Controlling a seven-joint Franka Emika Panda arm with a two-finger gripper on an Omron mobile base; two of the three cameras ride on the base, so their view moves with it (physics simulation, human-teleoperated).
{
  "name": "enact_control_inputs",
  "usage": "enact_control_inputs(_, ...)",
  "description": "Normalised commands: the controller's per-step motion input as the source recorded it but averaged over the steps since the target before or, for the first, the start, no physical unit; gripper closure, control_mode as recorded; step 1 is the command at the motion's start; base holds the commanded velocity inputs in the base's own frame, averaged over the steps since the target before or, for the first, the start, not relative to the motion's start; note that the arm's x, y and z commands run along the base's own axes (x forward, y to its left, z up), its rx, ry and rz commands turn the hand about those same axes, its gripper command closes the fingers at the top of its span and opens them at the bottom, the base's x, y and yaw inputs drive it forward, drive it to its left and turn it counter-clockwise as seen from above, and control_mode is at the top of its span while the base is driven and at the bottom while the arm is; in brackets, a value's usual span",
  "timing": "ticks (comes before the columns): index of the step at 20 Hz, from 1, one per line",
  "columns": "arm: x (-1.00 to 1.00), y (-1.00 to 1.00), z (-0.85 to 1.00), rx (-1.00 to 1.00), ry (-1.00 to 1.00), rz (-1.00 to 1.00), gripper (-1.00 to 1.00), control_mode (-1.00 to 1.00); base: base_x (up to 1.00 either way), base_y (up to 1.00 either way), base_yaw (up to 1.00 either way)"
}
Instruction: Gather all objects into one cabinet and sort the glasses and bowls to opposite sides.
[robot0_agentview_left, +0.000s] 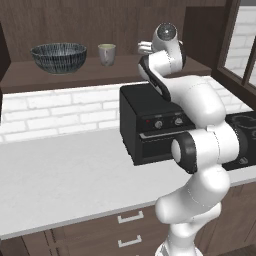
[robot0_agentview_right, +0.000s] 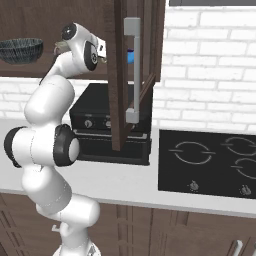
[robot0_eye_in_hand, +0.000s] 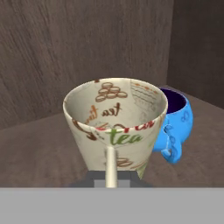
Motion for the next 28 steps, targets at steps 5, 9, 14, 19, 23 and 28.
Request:
enact_control_inputs(5, 0.0, 0.0, 0.0, 0.0, 0.0, 0.0, -1.0, -1.0, 0.0, 0.0, 0.0)
enact_control_inputs(9, -0.03, -0.04, 0.0, 0.0, 0.0, 0.0, -1.0, -1.0, 0.0, 0.0, 0.0)
enact_control_inputs(14, -0.17, 0.06, 0.0, -0.01, 0.0, 0.0, -1.0, -1.0, 0.0, 0.0, 0.0)
enact_control_inputs(19, -0.3, 0.67, 0.0, -0.03, 0.0, 0.0, -1.0, -1.0, 0.0, 0.0, 0.0)
enact_control_inputs(23, -0.47, 0.67, 0.0, -0.01, -0.03, 0.0, -1.0, -1.0, 0.0, 0.0, 0.0)
enact_control_inputs(28, -0.3, 0.41, 0.24, 0.0, -0.05, 0.01, -1.0, -1.0, 0.0, 0.0, 0.0)
